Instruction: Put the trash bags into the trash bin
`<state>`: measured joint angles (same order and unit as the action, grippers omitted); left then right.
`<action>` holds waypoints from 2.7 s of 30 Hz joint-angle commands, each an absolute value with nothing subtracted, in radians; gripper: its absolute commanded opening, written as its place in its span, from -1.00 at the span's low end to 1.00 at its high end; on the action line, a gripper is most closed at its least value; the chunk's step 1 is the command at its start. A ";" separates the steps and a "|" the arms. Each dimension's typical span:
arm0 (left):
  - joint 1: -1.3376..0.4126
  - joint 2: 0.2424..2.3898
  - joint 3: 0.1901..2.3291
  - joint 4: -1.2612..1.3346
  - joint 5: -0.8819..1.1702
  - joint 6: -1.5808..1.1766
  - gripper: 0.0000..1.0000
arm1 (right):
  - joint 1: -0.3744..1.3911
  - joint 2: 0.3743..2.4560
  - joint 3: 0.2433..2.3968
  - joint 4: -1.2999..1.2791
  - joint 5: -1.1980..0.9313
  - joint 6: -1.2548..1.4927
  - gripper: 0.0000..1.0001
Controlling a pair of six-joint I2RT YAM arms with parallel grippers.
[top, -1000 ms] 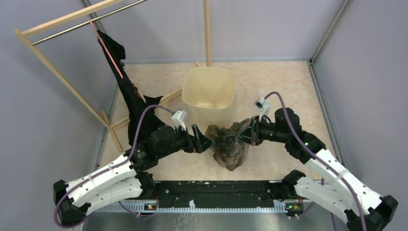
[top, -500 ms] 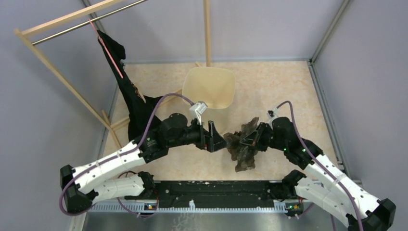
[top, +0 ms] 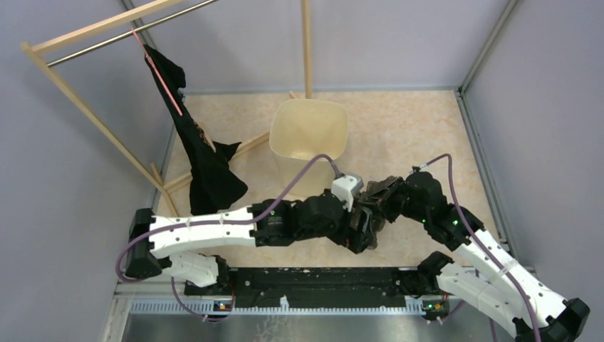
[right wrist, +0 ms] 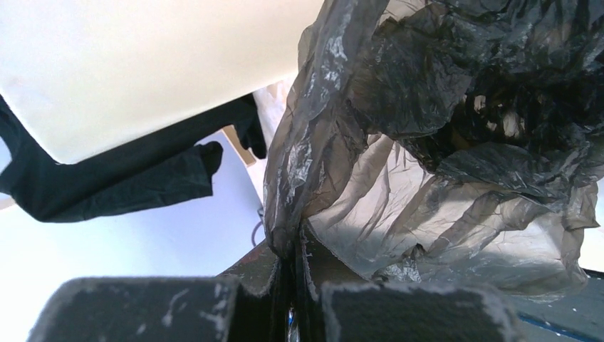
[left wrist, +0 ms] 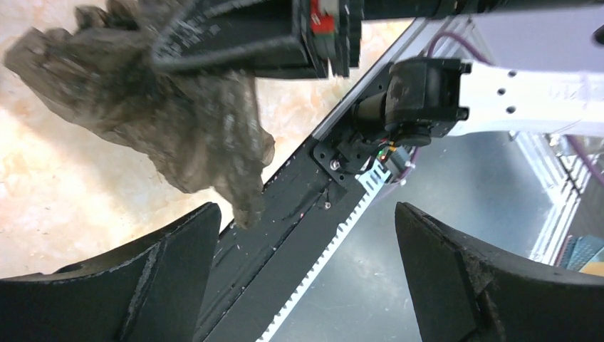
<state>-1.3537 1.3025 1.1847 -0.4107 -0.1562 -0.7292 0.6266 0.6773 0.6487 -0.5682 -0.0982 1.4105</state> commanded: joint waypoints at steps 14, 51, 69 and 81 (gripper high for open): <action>-1.394 1.488 1.259 -0.605 -0.526 -0.832 0.28 | 0.630 0.715 0.656 -0.458 -0.150 1.461 -1.00; -0.878 0.791 0.646 -0.677 -0.256 -1.054 -1.00 | 0.566 0.875 0.378 0.105 -0.548 0.656 0.25; -0.877 0.765 0.620 -0.628 -0.236 -1.038 -1.00 | 0.602 1.350 0.293 0.668 -0.579 0.736 0.00; -0.877 0.757 0.629 -0.588 -0.241 -1.029 -1.00 | 0.594 1.529 0.205 1.096 -0.571 0.937 -1.00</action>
